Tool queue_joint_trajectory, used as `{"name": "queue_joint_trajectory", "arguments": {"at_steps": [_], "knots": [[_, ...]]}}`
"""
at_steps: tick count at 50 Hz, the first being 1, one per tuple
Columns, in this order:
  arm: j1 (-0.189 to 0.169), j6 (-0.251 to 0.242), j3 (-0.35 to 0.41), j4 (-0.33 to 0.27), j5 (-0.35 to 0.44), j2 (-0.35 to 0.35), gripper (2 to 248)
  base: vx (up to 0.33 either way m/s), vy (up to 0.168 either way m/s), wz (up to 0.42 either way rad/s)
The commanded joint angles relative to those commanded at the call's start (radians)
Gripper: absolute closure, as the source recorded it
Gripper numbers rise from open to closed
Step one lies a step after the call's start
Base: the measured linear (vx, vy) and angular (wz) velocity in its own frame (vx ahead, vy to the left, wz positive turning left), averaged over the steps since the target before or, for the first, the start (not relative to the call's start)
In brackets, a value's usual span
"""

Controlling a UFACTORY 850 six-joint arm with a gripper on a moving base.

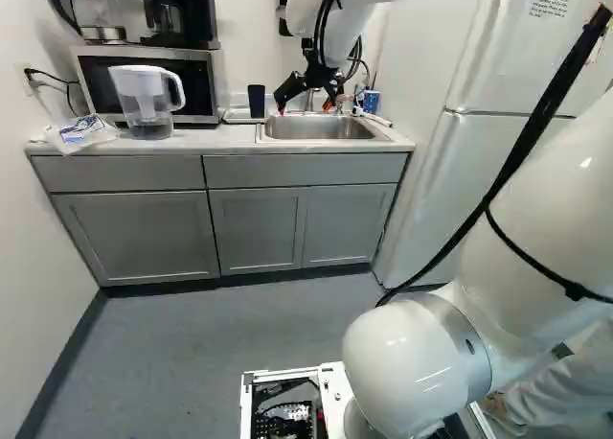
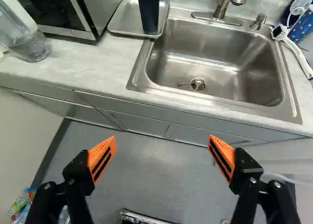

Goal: Rinse the cup and place it in the tray

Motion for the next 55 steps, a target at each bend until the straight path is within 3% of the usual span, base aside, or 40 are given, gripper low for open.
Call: {"name": "queue_joint_trajectory", "arguments": {"at_steps": [26, 55], "knots": [[-0.007, 0.003, 0.038, 0.0, 0.051, 0.006, 3, 0.0, 0.0, 0.0], [-0.025, 0.013, 0.149, -0.001, 0.199, 0.024, 3, 0.0, 0.0, 0.0]]}}
